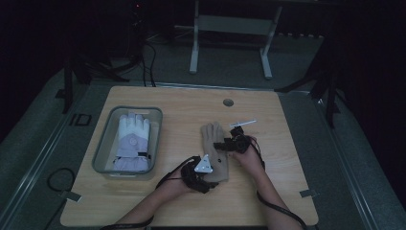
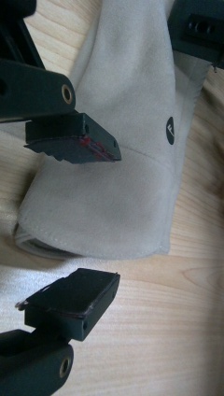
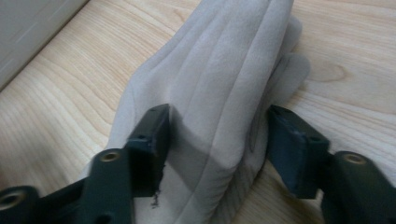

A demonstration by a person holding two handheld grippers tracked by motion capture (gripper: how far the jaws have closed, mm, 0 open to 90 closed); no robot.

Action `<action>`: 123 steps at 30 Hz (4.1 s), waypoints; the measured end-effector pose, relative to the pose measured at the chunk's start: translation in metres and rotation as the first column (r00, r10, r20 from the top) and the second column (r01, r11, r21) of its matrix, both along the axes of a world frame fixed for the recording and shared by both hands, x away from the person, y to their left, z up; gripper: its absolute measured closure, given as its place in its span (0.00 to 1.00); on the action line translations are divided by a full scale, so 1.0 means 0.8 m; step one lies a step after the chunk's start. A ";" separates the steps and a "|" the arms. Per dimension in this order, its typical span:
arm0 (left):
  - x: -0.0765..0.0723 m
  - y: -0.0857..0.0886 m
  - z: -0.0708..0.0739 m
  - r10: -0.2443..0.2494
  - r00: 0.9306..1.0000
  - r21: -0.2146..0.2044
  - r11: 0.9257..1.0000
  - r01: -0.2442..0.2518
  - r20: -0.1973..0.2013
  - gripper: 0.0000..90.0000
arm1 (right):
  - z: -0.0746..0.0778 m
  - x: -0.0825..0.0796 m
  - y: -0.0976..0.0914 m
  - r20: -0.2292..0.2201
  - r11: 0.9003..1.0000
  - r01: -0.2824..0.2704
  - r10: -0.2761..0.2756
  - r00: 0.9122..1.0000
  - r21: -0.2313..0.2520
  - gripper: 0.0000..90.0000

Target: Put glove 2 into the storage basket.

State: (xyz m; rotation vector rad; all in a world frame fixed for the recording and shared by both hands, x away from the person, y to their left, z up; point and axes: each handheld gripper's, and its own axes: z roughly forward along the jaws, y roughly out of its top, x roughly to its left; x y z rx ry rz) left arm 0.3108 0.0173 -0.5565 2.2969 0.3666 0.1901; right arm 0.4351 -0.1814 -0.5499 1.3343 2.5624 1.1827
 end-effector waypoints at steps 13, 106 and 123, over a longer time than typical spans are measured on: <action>-0.007 -0.007 -0.001 -0.012 0.999 0.064 0.998 0.009 0.040 0.35 | 0.009 -0.017 0.012 0.117 0.992 -0.066 0.078 0.990 -0.106 0.82; -0.028 0.177 0.152 0.144 0.982 0.248 0.953 -0.171 0.123 0.90 | 0.161 -0.022 0.212 0.260 0.969 -0.248 0.242 0.935 -0.009 0.85; -0.044 0.245 0.155 0.221 0.969 0.273 0.931 -0.243 0.108 0.90 | 0.162 -0.023 0.299 0.255 0.948 -0.319 0.310 0.916 -0.007 0.85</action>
